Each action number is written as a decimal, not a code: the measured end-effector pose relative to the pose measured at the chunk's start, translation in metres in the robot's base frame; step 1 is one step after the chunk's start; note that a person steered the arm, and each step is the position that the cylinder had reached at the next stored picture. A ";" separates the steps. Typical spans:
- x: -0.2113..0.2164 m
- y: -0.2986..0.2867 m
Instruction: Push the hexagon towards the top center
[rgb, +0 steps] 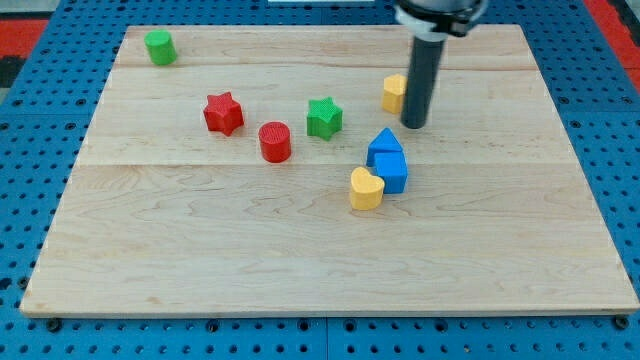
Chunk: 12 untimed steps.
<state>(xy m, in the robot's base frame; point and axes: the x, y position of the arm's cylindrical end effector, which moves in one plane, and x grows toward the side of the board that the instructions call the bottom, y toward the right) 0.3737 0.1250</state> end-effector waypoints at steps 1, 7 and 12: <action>-0.034 -0.007; -0.106 -0.150; -0.083 -0.150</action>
